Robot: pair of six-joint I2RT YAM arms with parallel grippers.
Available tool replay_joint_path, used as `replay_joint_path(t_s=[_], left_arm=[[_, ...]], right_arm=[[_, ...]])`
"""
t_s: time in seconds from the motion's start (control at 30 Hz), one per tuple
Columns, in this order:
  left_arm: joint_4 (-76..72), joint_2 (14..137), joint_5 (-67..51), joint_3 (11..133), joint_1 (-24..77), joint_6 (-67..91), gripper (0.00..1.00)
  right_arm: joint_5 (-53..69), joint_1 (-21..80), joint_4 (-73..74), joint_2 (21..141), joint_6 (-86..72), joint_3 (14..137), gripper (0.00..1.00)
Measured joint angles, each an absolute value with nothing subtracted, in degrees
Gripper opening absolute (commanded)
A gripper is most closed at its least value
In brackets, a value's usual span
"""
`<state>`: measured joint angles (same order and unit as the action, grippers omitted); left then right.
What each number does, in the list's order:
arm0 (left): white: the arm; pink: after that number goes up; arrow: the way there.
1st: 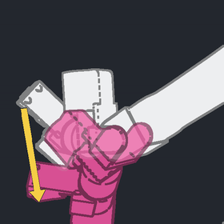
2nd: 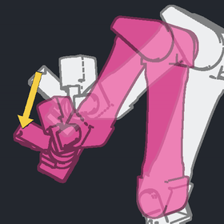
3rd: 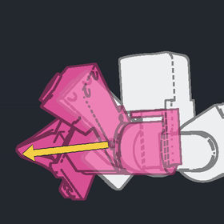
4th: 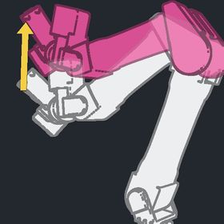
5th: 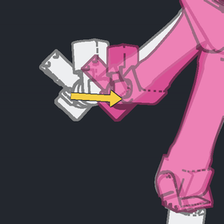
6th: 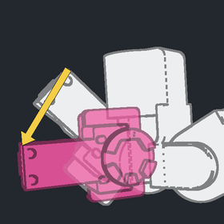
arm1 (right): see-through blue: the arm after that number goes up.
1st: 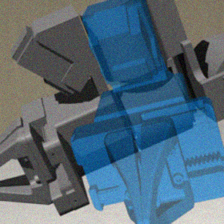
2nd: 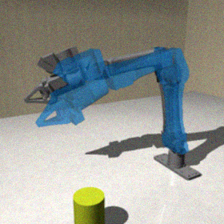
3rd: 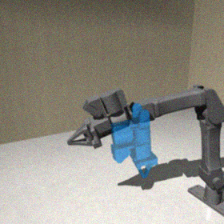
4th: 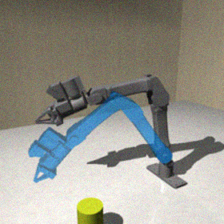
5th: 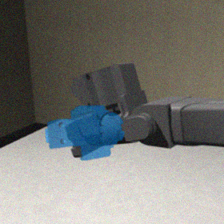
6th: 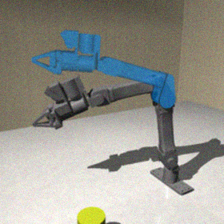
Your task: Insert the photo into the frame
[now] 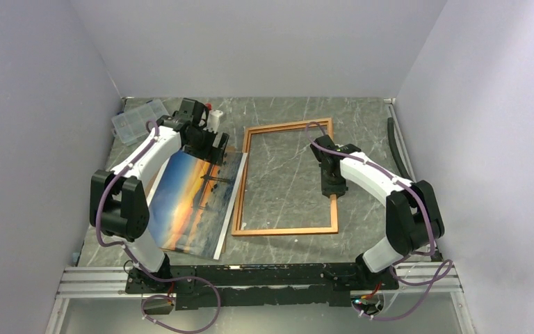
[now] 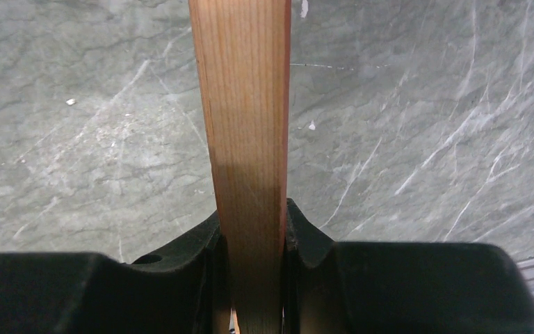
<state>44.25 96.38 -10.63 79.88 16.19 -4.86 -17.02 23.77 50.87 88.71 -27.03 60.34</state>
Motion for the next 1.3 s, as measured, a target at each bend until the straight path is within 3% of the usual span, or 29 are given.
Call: replay_joint_path(t_s=[0.37,0.53,0.67,0.97,1.17,1.3], left_arm=[[43.6,96.3,-10.1,78.6,16.1,-6.0,0.94],[43.9,95.8,-10.1,78.6,15.4,-6.7,0.94],[44.4,95.5,-10.3,78.7,14.0,-6.7,0.94],[47.0,94.1,-10.7,79.4,9.1,-6.9,0.94],[49.3,92.4,-11.1,81.2,4.5,-8.1,0.94],[51.4,91.9,-11.4,81.6,-2.1,-9.6,0.94]], right_arm=[[-18.9,23.8,45.6,93.4,-28.2,56.8,0.27],[-19.4,23.9,43.6,94.6,-29.0,55.3,0.38],[-20.5,23.9,43.9,95.4,-30.0,55.3,0.62],[-22.8,24.9,46.6,94.3,-32.6,57.8,0.72],[-21.4,38.0,43.8,92.5,-36.9,67.4,0.77],[-18.1,47.7,38.5,98.3,-38.1,76.5,0.77]])
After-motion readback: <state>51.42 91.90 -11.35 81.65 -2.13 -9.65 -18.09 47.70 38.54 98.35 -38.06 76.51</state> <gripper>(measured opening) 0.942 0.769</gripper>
